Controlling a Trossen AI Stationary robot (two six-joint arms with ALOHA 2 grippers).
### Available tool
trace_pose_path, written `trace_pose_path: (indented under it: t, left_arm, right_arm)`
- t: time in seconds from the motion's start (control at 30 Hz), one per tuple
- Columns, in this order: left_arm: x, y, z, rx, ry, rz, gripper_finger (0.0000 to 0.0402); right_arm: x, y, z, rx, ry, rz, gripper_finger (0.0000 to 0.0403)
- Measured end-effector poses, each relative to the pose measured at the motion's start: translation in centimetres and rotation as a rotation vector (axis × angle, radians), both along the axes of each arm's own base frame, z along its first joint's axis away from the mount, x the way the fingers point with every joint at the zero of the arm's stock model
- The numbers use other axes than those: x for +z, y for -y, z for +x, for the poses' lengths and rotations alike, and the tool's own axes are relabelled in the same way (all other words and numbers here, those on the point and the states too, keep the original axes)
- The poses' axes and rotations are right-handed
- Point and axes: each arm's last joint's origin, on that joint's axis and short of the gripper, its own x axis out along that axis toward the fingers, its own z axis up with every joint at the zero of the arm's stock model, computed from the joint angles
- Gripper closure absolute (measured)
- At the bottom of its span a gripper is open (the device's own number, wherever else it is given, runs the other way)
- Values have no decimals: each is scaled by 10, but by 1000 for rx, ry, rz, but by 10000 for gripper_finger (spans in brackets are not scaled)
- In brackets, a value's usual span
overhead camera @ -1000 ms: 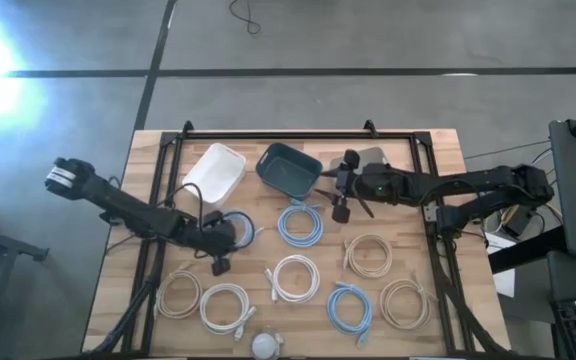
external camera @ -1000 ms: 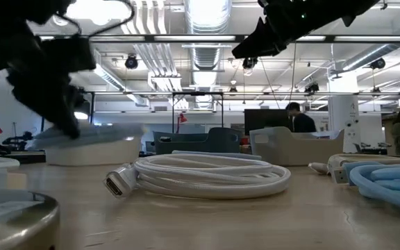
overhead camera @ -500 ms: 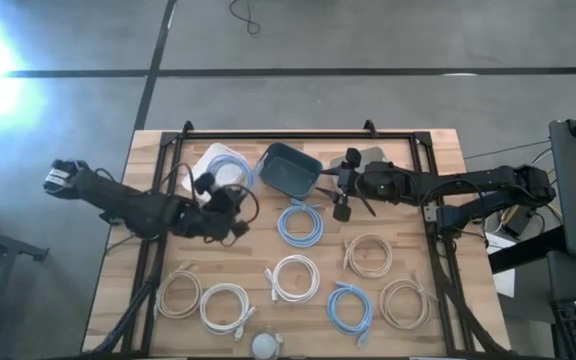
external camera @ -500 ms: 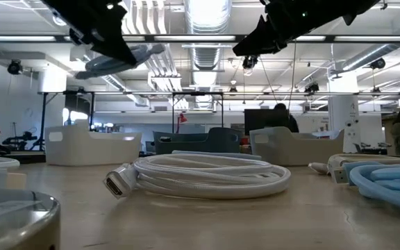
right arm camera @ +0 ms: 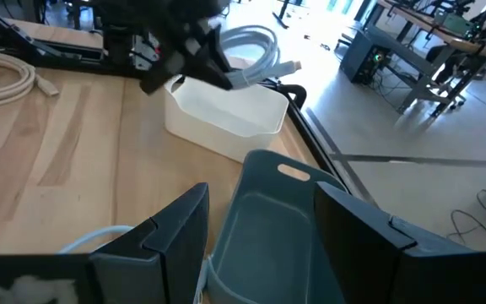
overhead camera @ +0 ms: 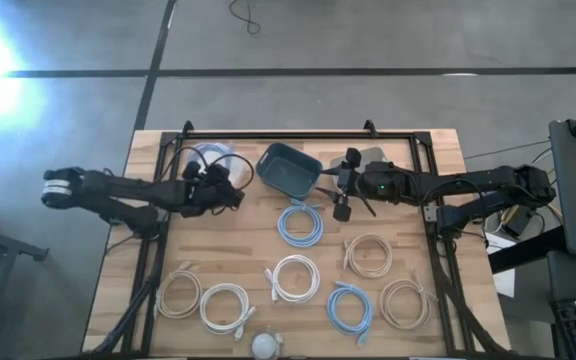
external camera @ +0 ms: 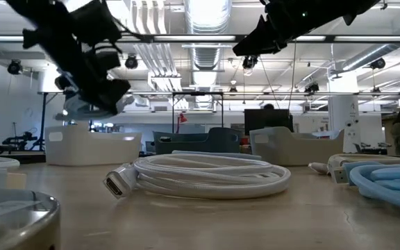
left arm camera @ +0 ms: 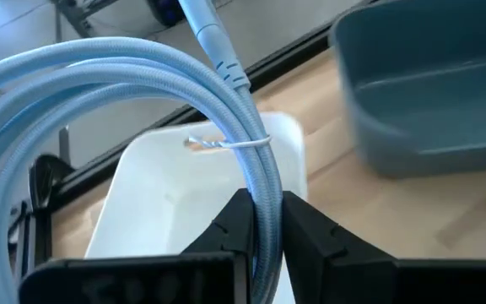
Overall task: Pick & Place USB Port
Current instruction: Put the top left blue charger cable into the white bin, then put the top blue charger cable into the white bin
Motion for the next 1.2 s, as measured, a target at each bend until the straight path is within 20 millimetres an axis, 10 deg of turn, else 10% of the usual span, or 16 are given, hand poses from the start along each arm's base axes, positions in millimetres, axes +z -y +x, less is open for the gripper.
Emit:
trace_pose_path:
  t: [0.57,1.2]
  left_arm:
    - [-50,-12,-25,78,18,10,348]
    - [-3,-17,2,-22,6,60,242]
  right_arm:
    - [0,0,0,6,-6,-17,193]
    - [0,0,0,7,-9,-19,193]
